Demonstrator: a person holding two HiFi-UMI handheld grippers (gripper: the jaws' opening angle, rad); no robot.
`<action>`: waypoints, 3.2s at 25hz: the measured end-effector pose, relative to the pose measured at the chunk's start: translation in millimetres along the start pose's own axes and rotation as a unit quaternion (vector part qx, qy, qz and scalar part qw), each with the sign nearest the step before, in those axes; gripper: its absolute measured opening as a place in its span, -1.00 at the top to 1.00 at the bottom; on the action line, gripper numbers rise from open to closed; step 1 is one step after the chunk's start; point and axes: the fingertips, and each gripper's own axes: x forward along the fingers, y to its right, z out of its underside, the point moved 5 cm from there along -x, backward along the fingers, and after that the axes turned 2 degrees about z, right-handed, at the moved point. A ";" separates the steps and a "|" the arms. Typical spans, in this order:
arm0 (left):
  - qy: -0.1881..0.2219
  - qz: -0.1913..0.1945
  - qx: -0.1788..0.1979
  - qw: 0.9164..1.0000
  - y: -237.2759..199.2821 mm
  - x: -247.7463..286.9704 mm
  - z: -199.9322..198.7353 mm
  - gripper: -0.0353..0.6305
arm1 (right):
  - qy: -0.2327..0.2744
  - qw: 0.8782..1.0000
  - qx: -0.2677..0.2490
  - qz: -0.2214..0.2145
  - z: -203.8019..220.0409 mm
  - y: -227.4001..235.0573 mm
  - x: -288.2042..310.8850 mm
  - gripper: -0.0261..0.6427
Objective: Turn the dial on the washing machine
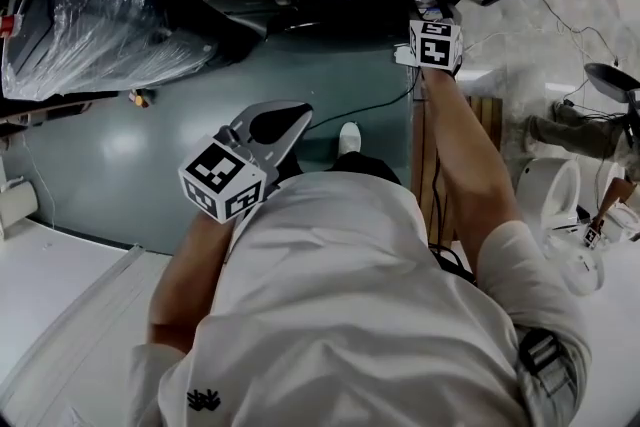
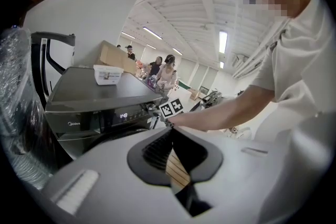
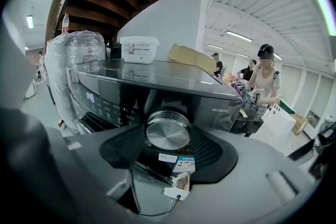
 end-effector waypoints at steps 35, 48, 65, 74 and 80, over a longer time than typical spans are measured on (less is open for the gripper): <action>-0.002 0.010 0.004 1.000 -0.4 -2.4 3.3 0.73 | 0.031 0.997 0.075 -0.005 1.1 10.6 -13.7 0.11; -0.004 -0.004 0.004 1.000 -2.1 -10.4 6.2 0.73 | 0.000 1.000 -0.025 0.012 4.6 -4.0 6.0 0.07; -0.002 -0.007 0.000 1.000 -2.8 -8.9 6.2 0.73 | 0.038 0.974 0.217 -0.051 9.8 11.2 5.0 0.10; -0.002 -0.002 0.005 1.000 -1.1 -3.0 2.7 0.73 | 0.041 0.974 0.215 -0.053 8.7 12.7 4.3 0.10; 0.001 -0.002 0.006 1.000 -2.1 -2.9 2.6 0.73 | 0.037 0.979 0.196 -0.051 7.2 12.7 3.0 0.10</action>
